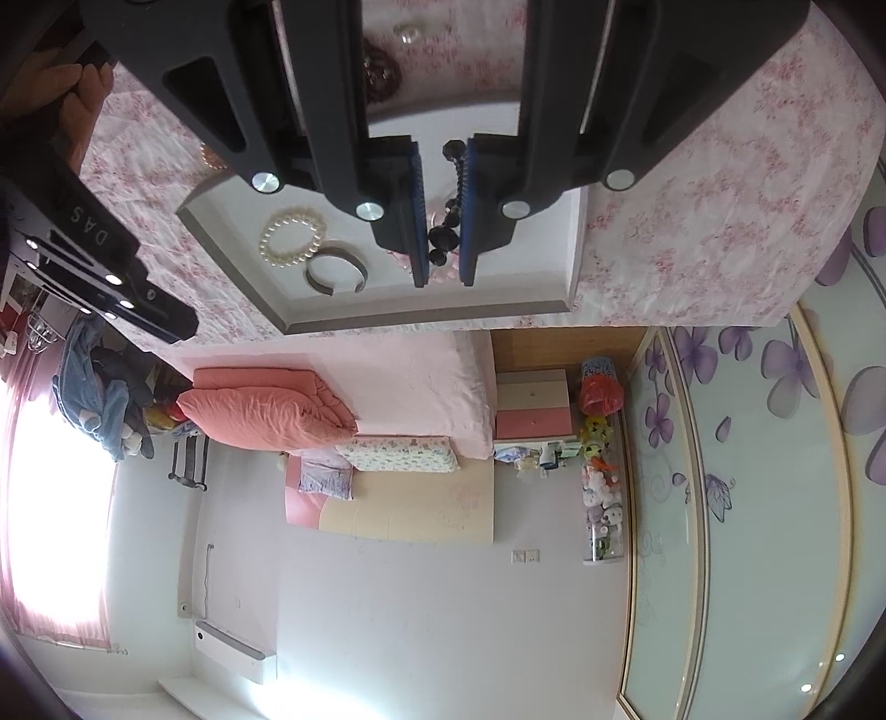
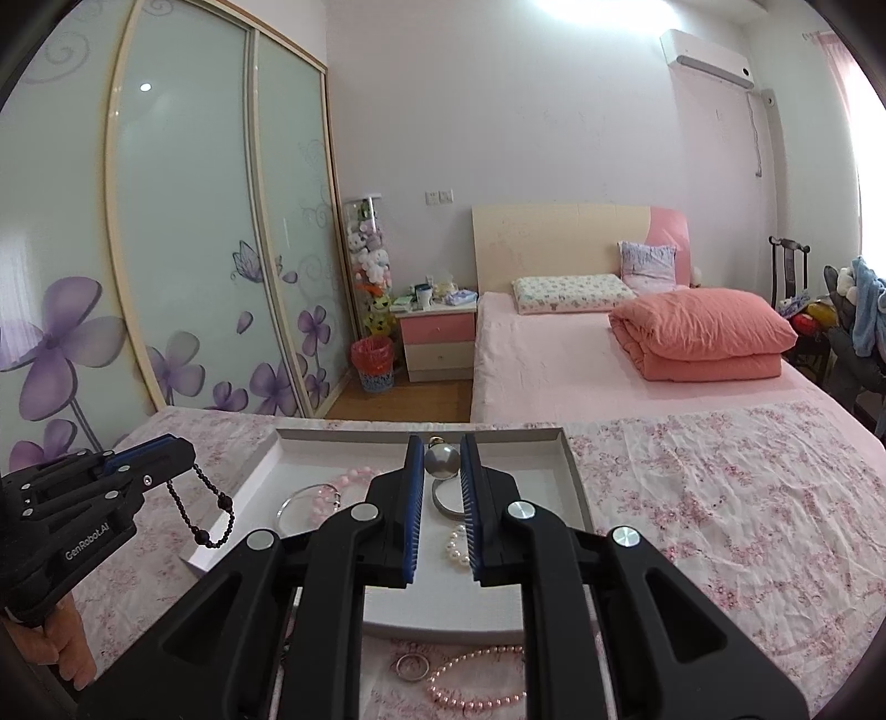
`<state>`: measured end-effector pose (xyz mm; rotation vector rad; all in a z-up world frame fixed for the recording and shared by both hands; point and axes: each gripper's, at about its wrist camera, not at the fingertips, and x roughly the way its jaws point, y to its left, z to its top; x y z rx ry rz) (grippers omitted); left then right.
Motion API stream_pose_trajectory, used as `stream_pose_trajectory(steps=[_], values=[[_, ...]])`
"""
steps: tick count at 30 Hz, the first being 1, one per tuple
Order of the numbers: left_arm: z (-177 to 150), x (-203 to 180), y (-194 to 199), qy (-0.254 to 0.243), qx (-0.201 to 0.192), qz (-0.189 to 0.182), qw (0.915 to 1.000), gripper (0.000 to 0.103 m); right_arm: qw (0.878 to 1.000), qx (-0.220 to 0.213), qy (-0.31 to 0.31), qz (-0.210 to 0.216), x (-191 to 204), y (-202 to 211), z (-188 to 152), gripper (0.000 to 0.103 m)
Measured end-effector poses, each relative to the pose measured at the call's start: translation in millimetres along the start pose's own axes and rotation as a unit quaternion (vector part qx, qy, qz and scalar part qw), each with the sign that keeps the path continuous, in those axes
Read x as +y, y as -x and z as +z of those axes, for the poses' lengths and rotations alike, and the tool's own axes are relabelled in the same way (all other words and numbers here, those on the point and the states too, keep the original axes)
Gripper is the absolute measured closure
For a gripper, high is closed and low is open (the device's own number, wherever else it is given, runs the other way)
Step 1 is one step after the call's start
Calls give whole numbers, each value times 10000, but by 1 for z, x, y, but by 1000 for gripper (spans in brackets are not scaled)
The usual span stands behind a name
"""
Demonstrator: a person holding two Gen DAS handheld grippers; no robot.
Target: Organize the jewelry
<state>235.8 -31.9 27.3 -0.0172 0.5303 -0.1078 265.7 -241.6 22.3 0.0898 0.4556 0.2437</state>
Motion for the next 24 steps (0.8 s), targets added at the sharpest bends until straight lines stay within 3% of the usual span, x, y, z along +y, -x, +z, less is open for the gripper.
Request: stream_pose_trajectory(steps=[8,20,24], values=[[-1,-1,-41,13,265,-65,9996,91,9991,397,-140,-36,-4,-44,-6,89],[-11,4,-86,57,711,-32,9974,91,9960,852,-260,33,-6,-71,-15,89],[-13,8,-89,224,792,-72,9966,82,9947,941,-402,81,-13,-73,-17,86]])
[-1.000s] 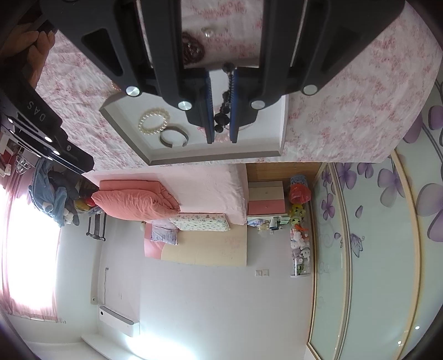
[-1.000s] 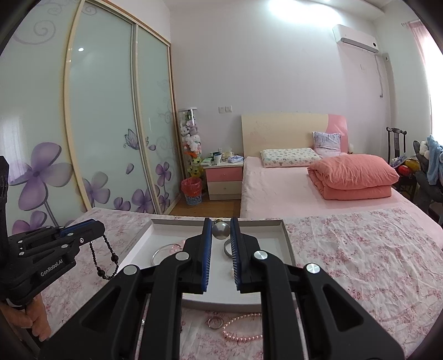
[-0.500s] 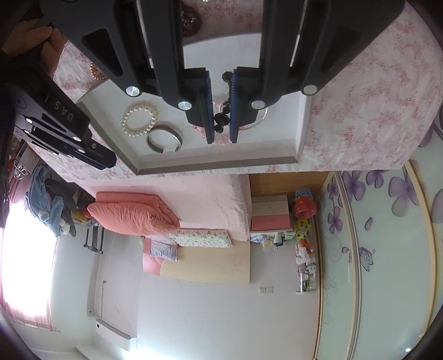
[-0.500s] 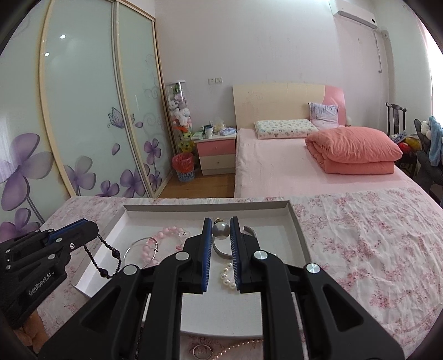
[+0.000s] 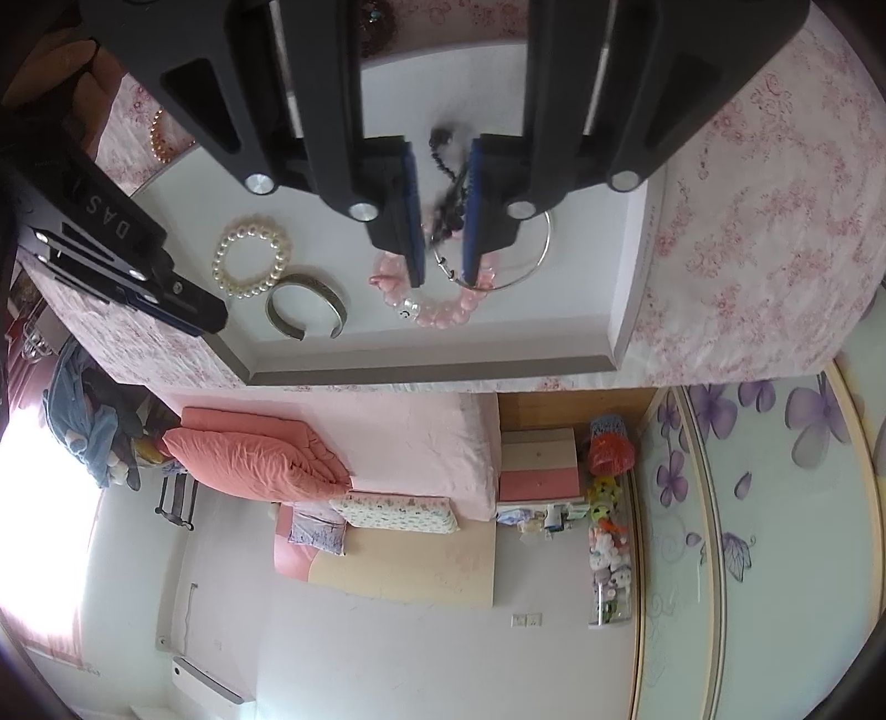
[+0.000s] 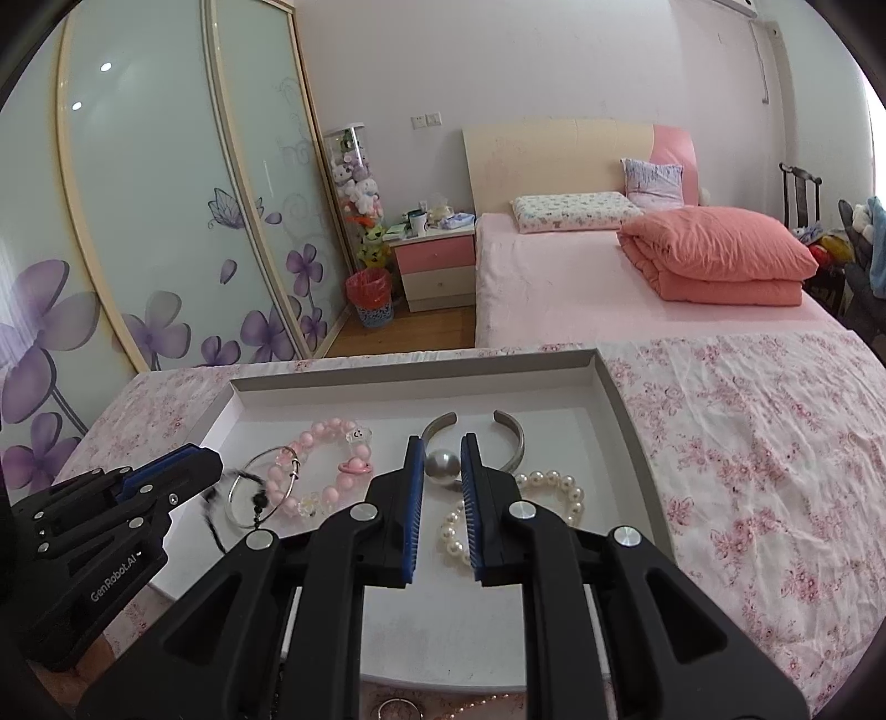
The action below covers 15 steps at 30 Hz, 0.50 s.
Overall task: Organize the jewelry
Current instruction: 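Open both tools over the tray to release the black bead bracelet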
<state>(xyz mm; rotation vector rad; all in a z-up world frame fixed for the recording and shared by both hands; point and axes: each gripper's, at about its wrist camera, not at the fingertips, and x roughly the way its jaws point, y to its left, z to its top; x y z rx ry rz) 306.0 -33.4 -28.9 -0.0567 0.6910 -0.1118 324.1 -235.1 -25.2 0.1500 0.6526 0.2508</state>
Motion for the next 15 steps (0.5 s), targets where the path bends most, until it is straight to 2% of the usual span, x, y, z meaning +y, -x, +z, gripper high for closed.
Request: stream_pose_trajectory(steps=[2,7,15], values=[[1,6,0,172,29,-55,9998,74,10000,10,-90,13,-5,0,0,73],[2,18,3,423,70,-146,9990,72,9998,-37,-182,-14,-11,4,1,72],[-5,20,25,383,13,-51,9993,69,9998,-78,-171,-65,-18,22,-4,72]])
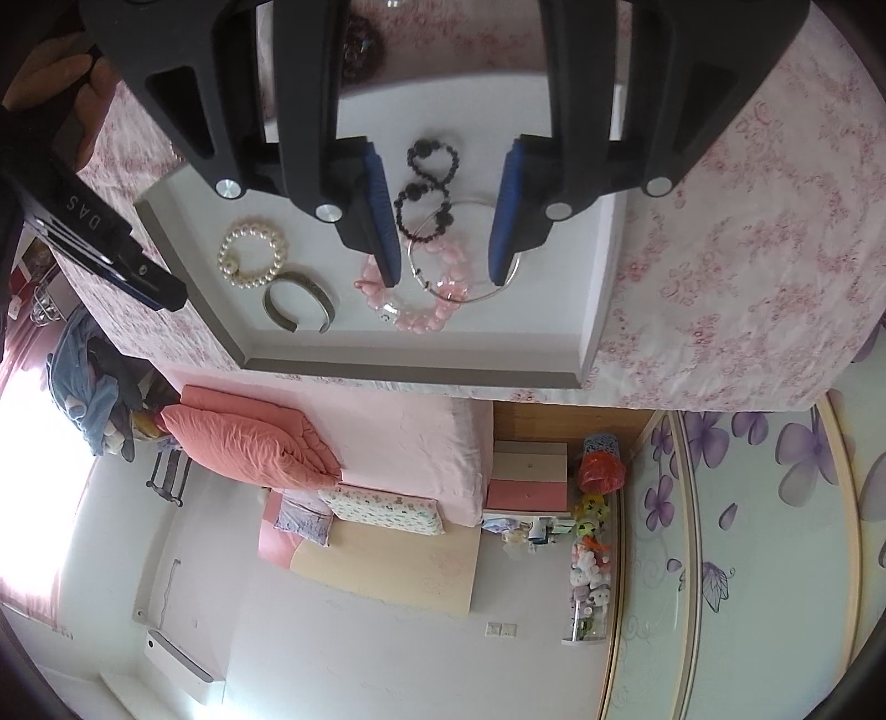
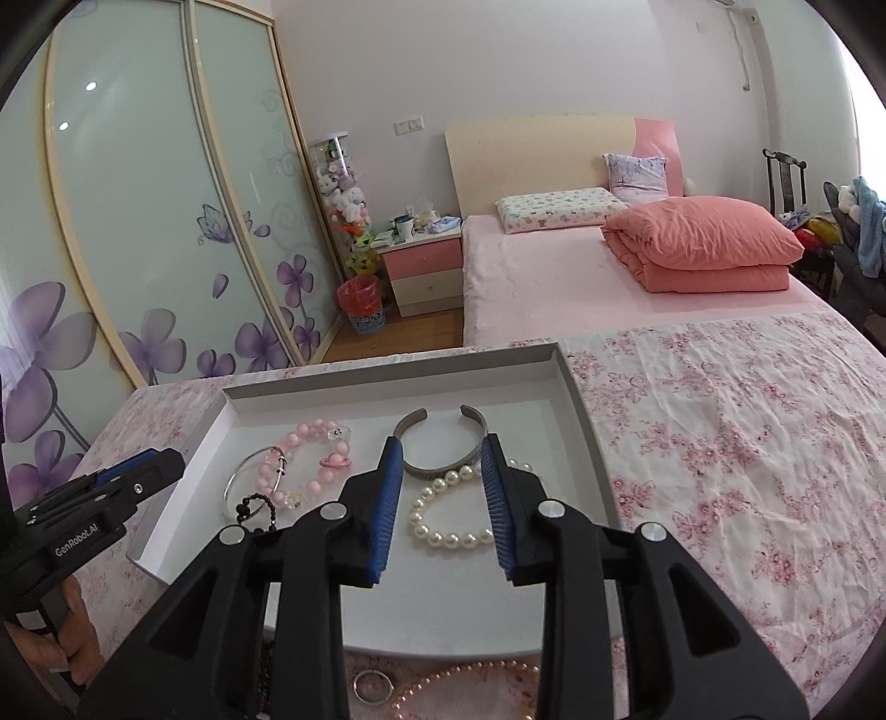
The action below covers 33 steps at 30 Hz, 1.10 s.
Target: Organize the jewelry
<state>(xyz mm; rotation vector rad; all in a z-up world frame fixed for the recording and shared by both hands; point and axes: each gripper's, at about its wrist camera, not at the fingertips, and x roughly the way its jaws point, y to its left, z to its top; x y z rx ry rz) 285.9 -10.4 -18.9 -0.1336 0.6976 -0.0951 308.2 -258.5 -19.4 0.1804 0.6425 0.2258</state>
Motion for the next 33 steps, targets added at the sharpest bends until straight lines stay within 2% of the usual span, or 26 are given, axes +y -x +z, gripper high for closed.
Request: stream_pose_trajectory(steps=[6,11,19,25,28,33], values=[[-17,2,24,-115,38,20,9999,66,9999,114,-24,-88,-15,20,-14,72],[-41,5,42,-285,166,30,9995,57,9982,476,110,-355,-26,29,-36,72],[-75,0,48,-592,466,42,9972,46,9919,1146,234,-492,-32,16,-65,72],[-92,-11,49,-845,583,-29,9947,45,9878,1349,403,-668,-24,5,-72,73],[-96,-14,49,-900,608,-43,9941,45,9868,1355,485,-746,-23,3,-74,75],[-102,-16,47,-941,669,-65,9933,44,9863,1345,631,-713,-18,6,-77,91]])
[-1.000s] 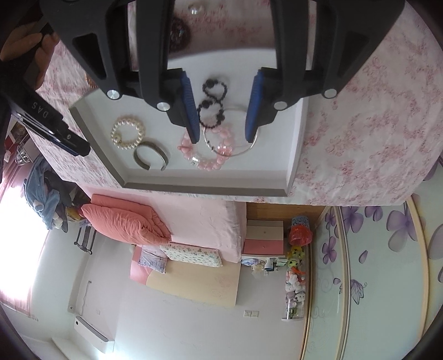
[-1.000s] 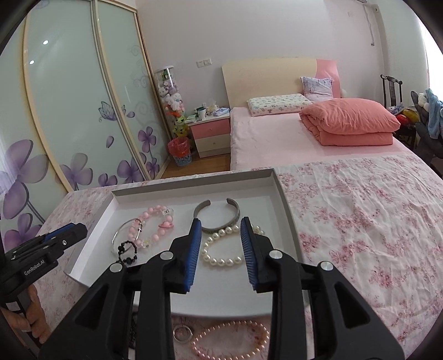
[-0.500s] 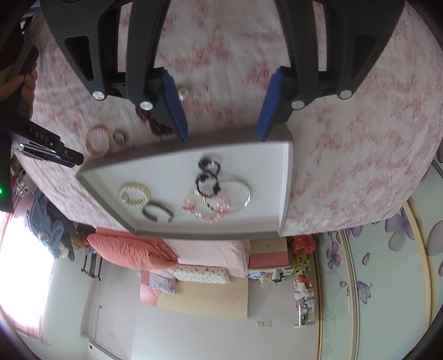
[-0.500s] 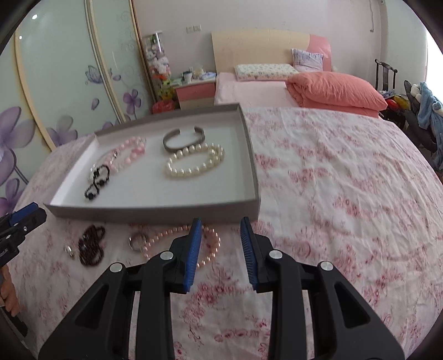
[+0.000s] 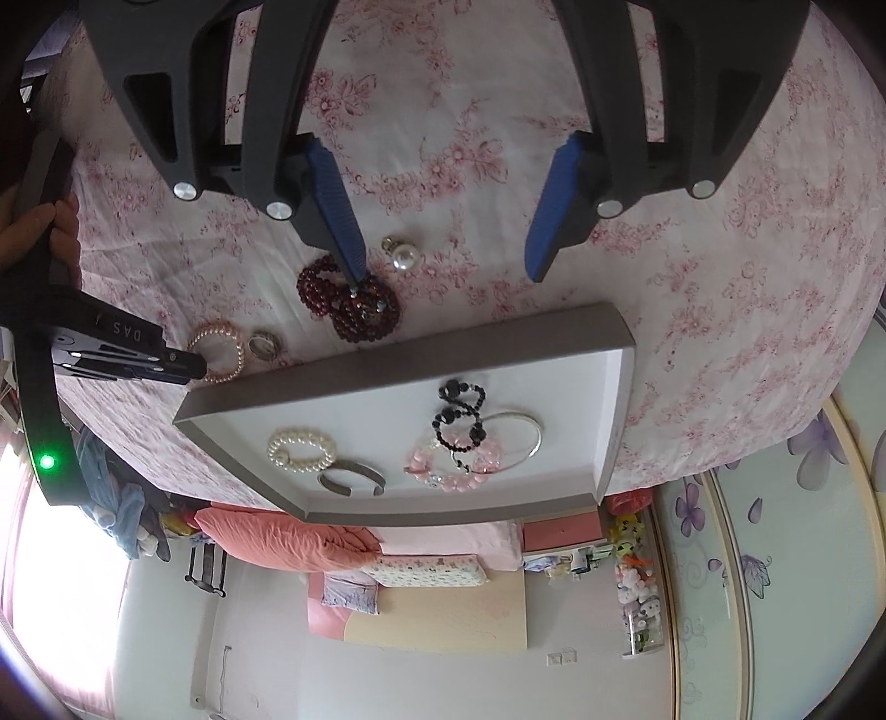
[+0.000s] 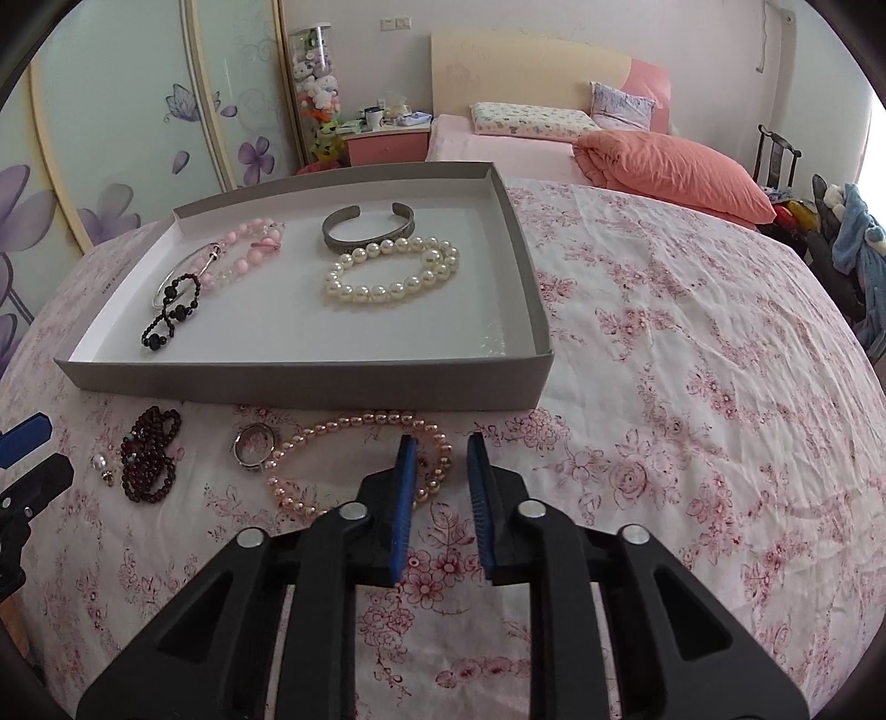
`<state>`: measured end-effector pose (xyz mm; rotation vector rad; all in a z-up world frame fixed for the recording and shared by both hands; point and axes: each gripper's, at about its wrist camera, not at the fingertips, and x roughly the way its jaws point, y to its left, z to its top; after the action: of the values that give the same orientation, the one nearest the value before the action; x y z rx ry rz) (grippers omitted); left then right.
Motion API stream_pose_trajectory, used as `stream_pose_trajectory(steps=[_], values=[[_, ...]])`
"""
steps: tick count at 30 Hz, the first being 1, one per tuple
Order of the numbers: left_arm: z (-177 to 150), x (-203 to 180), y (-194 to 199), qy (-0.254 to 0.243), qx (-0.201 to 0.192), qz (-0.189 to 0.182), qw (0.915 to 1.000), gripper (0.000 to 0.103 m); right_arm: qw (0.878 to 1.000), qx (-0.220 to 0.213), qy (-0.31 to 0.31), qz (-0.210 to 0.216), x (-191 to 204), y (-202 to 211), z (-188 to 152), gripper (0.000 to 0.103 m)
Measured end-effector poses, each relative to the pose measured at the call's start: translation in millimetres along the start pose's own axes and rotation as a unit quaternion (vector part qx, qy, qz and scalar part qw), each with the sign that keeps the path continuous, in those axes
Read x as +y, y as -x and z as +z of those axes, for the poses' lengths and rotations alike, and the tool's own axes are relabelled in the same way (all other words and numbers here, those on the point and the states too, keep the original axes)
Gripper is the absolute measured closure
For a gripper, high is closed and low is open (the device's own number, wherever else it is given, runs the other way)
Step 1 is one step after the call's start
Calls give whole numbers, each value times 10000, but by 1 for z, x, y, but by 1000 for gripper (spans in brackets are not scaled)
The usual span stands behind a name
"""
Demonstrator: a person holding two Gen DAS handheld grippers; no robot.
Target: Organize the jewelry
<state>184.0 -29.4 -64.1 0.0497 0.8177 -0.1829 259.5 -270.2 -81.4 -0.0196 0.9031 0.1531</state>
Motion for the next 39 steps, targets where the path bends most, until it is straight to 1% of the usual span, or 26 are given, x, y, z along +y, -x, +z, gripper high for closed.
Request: stream_pose_trajectory(steps=[1,4,6,7,9,13,15,17,19,24,27,29,31,35,39], values=[[-1,0,-1,-7,8,-6,10000,43,10000,2,81,-11,2,1,-1,95],[-2,-2,-2,-25,32,-30,10000,43,9998,5,182,-115,3,3,-3,96],[-2,-3,-3,-60,54,-36,10000,43,9991,-15,54,-423,-5,4,-5,96],[-3,-4,-4,-84,63,-34,9999,43,9988,-19,-44,-487,-9,4,-5,96],[-3,-7,-5,-155,87,-20,9998,43,9983,-17,-249,-520,-20,4,-5,96],[-3,-15,-12,-288,168,63,9994,44,9984,-17,-279,-492,-25,5,-6,96],[-2,-17,-16,-272,221,94,9993,47,9985,-16,-250,-488,-25,5,-6,96],[-1,-18,-20,-230,279,80,9993,53,9986,-15,-270,-455,-27,5,-7,96],[-1,-19,-24,-193,345,91,9992,57,9987,-14,-314,-401,-29,6,-7,96],[0,-21,-31,-111,447,139,9988,62,9987,-11,-326,-385,-26,4,-4,96],[2,-20,-33,-64,437,187,9988,69,9987,-11,-326,-384,-26,4,-4,96],[4,-20,-34,-54,428,216,9988,81,9988,-11,-322,-381,-27,5,-4,96],[4,-20,-35,-44,423,237,9988,87,9988,-11,-319,-383,-27,5,-4,96],[4,-10,-33,70,437,322,9985,87,9992,-9,-228,-338,-22,4,-3,96],[1,9,-28,270,461,473,9975,87,9999,-6,-45,-147,-11,4,-4,96]])
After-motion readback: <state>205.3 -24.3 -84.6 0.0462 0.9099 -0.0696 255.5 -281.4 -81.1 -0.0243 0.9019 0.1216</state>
